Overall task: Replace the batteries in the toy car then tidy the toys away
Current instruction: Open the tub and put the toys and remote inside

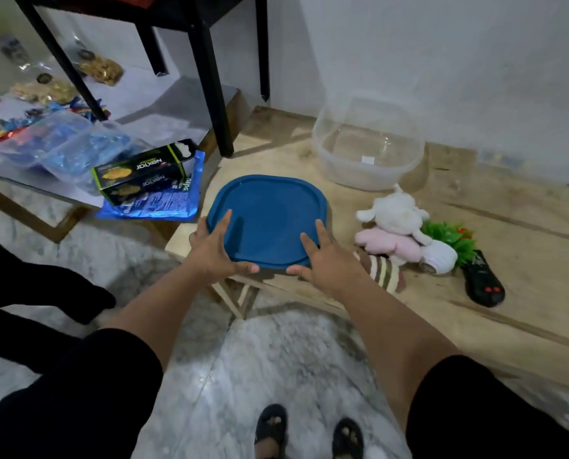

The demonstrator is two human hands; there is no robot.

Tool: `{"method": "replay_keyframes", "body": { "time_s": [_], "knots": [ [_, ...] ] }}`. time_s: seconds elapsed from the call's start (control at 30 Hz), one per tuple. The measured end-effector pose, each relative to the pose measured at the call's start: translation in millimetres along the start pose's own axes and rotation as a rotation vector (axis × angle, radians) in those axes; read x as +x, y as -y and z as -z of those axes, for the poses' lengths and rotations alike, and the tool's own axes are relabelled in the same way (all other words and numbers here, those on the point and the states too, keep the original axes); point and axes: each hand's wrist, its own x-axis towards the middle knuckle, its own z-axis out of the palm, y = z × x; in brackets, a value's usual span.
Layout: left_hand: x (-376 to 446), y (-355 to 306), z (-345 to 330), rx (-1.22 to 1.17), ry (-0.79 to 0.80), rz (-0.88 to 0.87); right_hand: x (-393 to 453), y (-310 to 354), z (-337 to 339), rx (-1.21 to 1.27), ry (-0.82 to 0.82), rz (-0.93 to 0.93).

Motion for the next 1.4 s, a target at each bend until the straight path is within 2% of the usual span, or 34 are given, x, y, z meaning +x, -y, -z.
{"method": "replay_keyframes", "body": {
  "time_s": [0.33, 0.4, 0.47, 0.53, 0.63, 0.7, 0.8, 0.9, 1.13, 1.3, 1.4],
  "knots": [
    [22.3, 15.0, -11.5, 0.228, 0.016, -0.019, 16.7, 16.7, -10.7, -0.128, 0.063, -0.082],
    [23.4, 9.8, -2.8, 0.272, -0.025, -0.089, 14.7, 16.4, -0.2, -0.118, 0.052, -0.060],
    [23.0, -2.9, 7.8, 0.312, -0.101, -0.220, 8.1, 12.9, 15.7, -0.092, -0.042, -0.010],
    [22.5, -25.0, 16.4, 0.306, -0.131, -0.342, -2.4, 5.2, 33.5, -0.060, -0.202, 0.031],
    [18.6, -70.5, 15.2, 0.254, -0.049, -0.458, -20.9, -20.6, 55.8, -0.002, -0.392, -0.007],
    [10.8, -102.8, 4.6, 0.216, 0.080, -0.522, -32.5, -46.4, 64.4, 0.013, -0.435, -0.093],
    [-4.5, -142.2, -25.6, 0.195, 0.272, -0.620, -47.1, -87.6, 71.8, 0.044, -0.403, -0.239],
    [-9.5, -164.7, -60.4, 0.218, 0.314, -0.721, -52.5, -117.2, 74.5, 0.074, -0.330, -0.282],
    [0.4, -180.6, -97.9, 0.354, 0.292, -0.701, -24.9, -171.9, 61.1, 0.219, -0.139, -0.122],
    [10.2, -178.6, -108.0, 0.213, 0.293, -0.676, -6.0, -195.8, 57.9, 0.295, -0.051, 0.032],
    [8.8, -177.1, -112.0, 0.134, 0.264, -0.669, 4.3, -196.9, 57.9, 0.317, -0.042, 0.038]
  ]
}}
